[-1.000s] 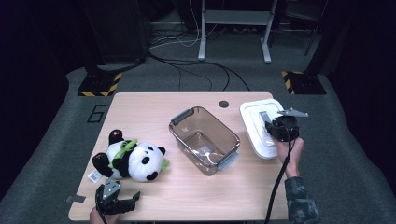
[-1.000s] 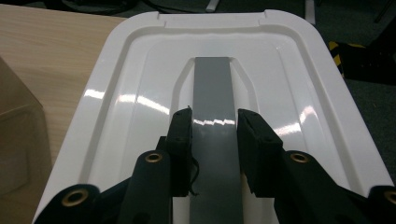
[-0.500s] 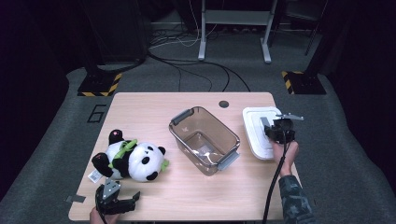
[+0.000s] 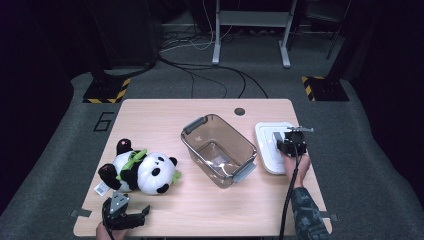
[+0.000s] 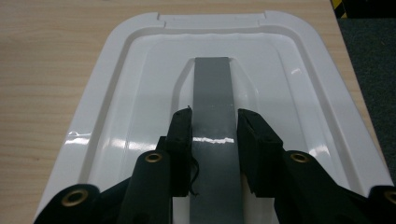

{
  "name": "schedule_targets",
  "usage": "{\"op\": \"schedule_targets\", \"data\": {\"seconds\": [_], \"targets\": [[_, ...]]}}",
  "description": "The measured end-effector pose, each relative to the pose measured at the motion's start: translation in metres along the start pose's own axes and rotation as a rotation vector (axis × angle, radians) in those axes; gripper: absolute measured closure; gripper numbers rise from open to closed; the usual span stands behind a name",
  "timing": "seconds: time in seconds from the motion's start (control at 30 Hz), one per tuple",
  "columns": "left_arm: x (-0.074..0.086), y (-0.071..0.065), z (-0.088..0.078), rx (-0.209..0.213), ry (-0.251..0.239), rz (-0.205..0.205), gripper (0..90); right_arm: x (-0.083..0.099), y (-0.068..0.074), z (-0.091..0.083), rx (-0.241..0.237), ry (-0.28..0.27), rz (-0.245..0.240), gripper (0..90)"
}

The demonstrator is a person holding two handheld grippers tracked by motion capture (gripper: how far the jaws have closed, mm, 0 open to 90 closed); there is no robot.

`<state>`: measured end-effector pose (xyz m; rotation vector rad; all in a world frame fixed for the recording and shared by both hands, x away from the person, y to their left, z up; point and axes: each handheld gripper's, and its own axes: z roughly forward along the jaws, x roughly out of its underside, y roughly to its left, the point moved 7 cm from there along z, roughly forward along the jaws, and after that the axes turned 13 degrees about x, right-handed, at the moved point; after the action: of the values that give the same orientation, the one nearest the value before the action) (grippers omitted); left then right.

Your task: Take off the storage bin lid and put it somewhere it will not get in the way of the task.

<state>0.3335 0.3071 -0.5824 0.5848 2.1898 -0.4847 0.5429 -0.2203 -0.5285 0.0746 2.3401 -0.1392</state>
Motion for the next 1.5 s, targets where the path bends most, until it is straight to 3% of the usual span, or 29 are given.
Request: {"op": "schedule_targets", "data": {"seconds": [0.4, 0.57, 0.6, 0.63, 0.67, 0.7, 0.73, 0.8, 0.9, 0.93, 0.97, 1.0, 1.13, 1.5], "targets": [[0.000, 0.000, 0.000, 0.000, -0.003, 0.000, 4.3, 0.011, 0.004, 0.023, 0.017, 0.027, 0.042, 66.5], [0.000, 0.000, 0.001, -0.001, -0.006, 0.000, 4.3, 0.011, 0.005, 0.024, 0.010, 0.025, 0.043, 65.3], [0.000, 0.000, 0.000, -0.001, -0.006, 0.001, 4.3, 0.011, 0.005, 0.023, -0.004, 0.029, 0.055, 53.1], [0.000, 0.000, 0.000, -0.001, -0.006, 0.001, 4.3, 0.011, 0.005, 0.023, -0.004, 0.029, 0.055, 53.1], [0.000, 0.000, 0.000, -0.001, -0.006, 0.001, 4.3, 0.011, 0.004, 0.022, -0.026, 0.030, 0.044, 41.0], [0.000, 0.000, 0.001, -0.001, -0.006, 0.001, 4.3, 0.011, 0.004, 0.022, -0.026, 0.030, 0.044, 41.0], [0.000, 0.000, 0.001, -0.001, -0.006, 0.001, 4.3, 0.011, 0.003, 0.018, -0.046, 0.027, 0.043, 26.9], [0.000, 0.000, 0.000, -0.002, -0.005, 0.002, 4.3, 0.011, 0.002, 0.013, -0.072, 0.028, 0.035, 17.6], [0.000, 0.000, 0.000, -0.002, -0.005, 0.002, 4.3, 0.011, 0.002, 0.006, -0.112, 0.027, 0.025, 11.6], [0.000, 0.000, 0.000, -0.002, -0.004, 0.003, 4.3, 0.012, 0.002, -0.001, -0.148, 0.020, -0.008, 3.7], [0.000, 0.000, 0.000, -0.002, -0.004, 0.003, 4.3, 0.012, 0.002, -0.001, -0.148, 0.020, -0.008, 3.7], [0.000, 0.000, 0.000, -0.002, -0.005, 0.002, 4.3, 0.014, 0.002, -0.009, -0.152, -0.001, -0.048, 0.2], [0.000, 0.000, 0.000, 0.000, -0.002, 0.001, 4.3, 0.021, 0.001, -0.025, -0.199, -0.026, -0.068, 0.0], [0.000, 0.000, 0.000, -0.002, 0.000, 0.002, 4.3, 0.055, -0.001, -0.066, -0.211, -0.099, -0.141, 0.0]]}}
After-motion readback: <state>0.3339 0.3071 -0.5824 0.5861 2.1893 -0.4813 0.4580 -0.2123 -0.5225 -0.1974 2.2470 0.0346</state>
